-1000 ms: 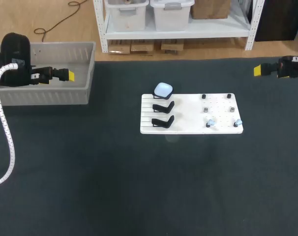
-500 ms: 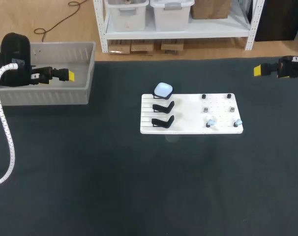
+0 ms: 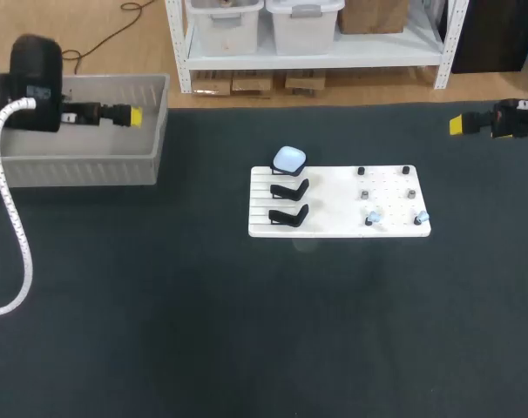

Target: Pick up each earbud case from the left stands, insert the matching earbuds, close the lid, and place the case in the box.

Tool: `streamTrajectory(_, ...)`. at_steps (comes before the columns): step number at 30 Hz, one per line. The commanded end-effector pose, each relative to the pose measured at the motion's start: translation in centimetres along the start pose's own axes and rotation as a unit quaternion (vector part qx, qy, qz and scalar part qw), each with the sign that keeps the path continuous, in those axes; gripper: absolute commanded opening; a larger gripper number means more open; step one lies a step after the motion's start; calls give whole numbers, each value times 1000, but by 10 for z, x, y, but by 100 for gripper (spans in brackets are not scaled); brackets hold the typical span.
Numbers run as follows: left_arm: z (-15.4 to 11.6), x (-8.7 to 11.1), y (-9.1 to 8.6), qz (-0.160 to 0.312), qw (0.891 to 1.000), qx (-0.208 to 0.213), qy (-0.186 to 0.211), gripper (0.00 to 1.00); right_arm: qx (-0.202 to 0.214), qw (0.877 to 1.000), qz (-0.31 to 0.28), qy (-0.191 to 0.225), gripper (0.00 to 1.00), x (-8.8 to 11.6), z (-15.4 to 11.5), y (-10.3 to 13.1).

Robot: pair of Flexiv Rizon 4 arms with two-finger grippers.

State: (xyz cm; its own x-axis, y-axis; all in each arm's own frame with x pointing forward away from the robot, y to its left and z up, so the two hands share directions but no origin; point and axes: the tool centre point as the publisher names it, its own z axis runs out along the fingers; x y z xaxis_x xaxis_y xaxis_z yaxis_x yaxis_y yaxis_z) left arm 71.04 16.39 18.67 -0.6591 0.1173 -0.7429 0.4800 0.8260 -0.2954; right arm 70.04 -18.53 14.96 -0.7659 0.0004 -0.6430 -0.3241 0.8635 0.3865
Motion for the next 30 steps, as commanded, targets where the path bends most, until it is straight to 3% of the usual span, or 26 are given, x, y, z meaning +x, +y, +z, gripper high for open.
streamTrajectory(1,-10,-8,-1,71,993,89,-29,100,0,1000,0,0,100,0,0,0)
streamTrajectory(6,-11,-25,-12,168,975,139,-27,100,0,1000,0,0,100,0,0,0)
streamTrajectory(8,-10,-27,-16,207,960,187,-23,100,0,1000,0,0,100,0,0,0)
streamTrajectory(13,11,-23,-23,290,930,226,-4,100,0,1000,0,0,100,0,0,0)
streamTrajectory(25,61,-11,-41,387,874,290,43,100,0,1000,0,0,100,0,0,0)
streamTrajectory(30,88,-5,-42,409,858,303,62,100,0,1000,0,0,100,0,0,0)
